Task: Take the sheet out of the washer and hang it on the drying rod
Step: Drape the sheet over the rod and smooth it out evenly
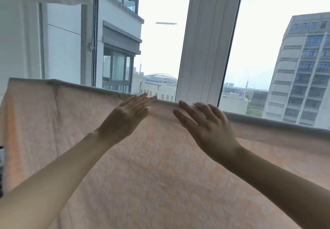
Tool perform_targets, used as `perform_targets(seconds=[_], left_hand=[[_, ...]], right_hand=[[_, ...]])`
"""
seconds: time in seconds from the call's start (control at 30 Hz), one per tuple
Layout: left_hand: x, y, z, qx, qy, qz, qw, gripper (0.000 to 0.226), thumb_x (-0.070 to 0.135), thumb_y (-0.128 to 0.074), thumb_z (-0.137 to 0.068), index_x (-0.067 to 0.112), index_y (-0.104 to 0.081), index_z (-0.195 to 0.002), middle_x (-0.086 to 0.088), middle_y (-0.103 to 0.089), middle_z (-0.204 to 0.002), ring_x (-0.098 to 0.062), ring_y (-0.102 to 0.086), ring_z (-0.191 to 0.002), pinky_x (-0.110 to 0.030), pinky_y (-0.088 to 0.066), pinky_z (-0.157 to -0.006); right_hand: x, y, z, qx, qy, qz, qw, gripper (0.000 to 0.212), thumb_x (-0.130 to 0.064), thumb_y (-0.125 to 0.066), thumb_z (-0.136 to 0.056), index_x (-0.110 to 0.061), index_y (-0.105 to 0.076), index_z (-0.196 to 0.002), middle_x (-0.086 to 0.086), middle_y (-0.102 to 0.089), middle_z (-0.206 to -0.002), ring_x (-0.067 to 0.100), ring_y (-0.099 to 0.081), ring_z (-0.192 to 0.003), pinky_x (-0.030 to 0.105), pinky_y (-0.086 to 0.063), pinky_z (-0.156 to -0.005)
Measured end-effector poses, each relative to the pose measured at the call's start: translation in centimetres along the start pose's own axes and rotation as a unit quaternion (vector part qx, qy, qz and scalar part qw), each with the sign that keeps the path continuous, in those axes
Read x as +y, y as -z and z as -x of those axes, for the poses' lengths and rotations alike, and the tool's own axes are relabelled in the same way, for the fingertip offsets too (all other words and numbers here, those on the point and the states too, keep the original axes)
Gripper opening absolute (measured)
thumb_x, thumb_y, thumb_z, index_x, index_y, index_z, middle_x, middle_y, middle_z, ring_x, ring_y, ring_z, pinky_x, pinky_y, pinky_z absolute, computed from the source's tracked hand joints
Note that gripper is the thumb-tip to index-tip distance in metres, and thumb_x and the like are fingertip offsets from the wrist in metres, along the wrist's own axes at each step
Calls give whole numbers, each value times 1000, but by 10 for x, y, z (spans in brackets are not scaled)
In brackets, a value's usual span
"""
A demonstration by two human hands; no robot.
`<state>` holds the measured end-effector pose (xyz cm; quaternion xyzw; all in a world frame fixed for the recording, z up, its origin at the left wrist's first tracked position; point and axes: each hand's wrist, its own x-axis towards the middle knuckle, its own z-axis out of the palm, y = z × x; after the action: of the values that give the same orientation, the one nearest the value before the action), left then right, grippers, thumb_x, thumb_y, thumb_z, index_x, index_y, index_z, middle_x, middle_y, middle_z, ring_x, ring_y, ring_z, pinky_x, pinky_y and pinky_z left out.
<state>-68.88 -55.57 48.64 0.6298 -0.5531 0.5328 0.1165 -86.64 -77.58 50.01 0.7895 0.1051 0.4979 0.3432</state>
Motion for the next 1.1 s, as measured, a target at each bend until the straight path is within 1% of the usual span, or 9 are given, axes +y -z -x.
perform_targets(seconds=[0.1, 0.23, 0.43, 0.5, 0.57, 0.63, 0.73, 0.93, 1.1], left_hand=[[4, -7, -2, 4, 45, -6, 999, 22, 2, -64, -90, 9, -51, -105, -14, -48, -144, -38, -47, -131, -53, -48, -99], [11, -10, -1, 28, 66, -12, 997, 22, 4, -66, -90, 9, -50, -104, -14, -49, -142, -39, -49, -128, -54, -48, -99], [24, -10, -8, 55, 122, -6, 991, 10, 14, -57, -97, 6, -54, -102, -12, -55, -137, -36, -52, -125, -54, -49, -98], [26, -10, -9, 58, 145, 2, 988, 14, 18, -55, -98, 5, -58, -102, -11, -57, -135, -34, -52, -126, -52, -47, -101], [26, -9, -9, 57, 154, 10, 986, 16, 21, -53, -99, 6, -57, -103, -11, -58, -134, -32, -51, -127, -48, -46, -103], [25, -10, -8, 60, 153, 11, 986, 19, 25, -50, -100, 8, -56, -102, -12, -60, -132, -31, -52, -126, -46, -44, -104], [22, -11, -7, 66, 160, 10, 985, 28, 30, -46, -100, 6, -60, -100, -13, -63, -128, -31, -54, -124, -47, -45, -103], [19, -14, -11, 101, 141, 4, 985, 22, 23, -59, -92, 3, -65, -99, -14, -67, -120, -32, -59, -117, -52, -48, -99], [0, -12, -8, 97, 102, 19, 990, 25, 27, -51, -97, 5, -64, -101, -11, -68, -120, -30, -61, -117, -46, -42, -105]], right_hand=[[-6, 2, -4, -19, -34, -28, 999, 41, -28, -56, -98, -15, -54, -136, 10, -51, -142, 36, -55, -118, 48, -46, -93], [-16, 9, -11, -38, -62, -55, 996, 45, -38, -39, -103, -12, -53, -136, 12, -52, -141, 35, -52, -123, 49, -44, -97], [-27, -11, -40, -98, -69, -7, 993, 64, -38, -57, -93, -4, -39, -144, 18, -47, -144, 37, -52, -125, 49, -43, -99], [-35, -18, -51, -87, -63, -4, 994, 59, -27, -60, -92, -2, -42, -142, 19, -51, -139, 37, -57, -118, 48, -47, -95], [-42, -25, -59, -65, -55, -10, 996, 50, -18, -48, -94, -1, -44, -141, 19, -54, -136, 37, -60, -111, 46, -49, -91], [-48, -30, -65, -41, -47, -13, 998, 49, -19, -48, -94, -3, -45, -140, 17, -57, -134, 35, -62, -106, 45, -50, -88], [-54, -38, -69, -15, -52, -12, 998, 52, -19, -62, -90, -3, -48, -138, 15, -59, -131, 33, -64, -101, 43, -51, -85], [-62, -44, -76, -12, -117, 0, 993, 57, -17, -77, -79, -4, -57, -131, 13, -67, -119, 33, -67, -94, 42, -53, -79], [-61, -51, -77, 27, -99, 5, 995, 46, -14, -66, -87, -7, -58, -132, 9, -67, -121, 30, -67, -93, 41, -52, -77]])
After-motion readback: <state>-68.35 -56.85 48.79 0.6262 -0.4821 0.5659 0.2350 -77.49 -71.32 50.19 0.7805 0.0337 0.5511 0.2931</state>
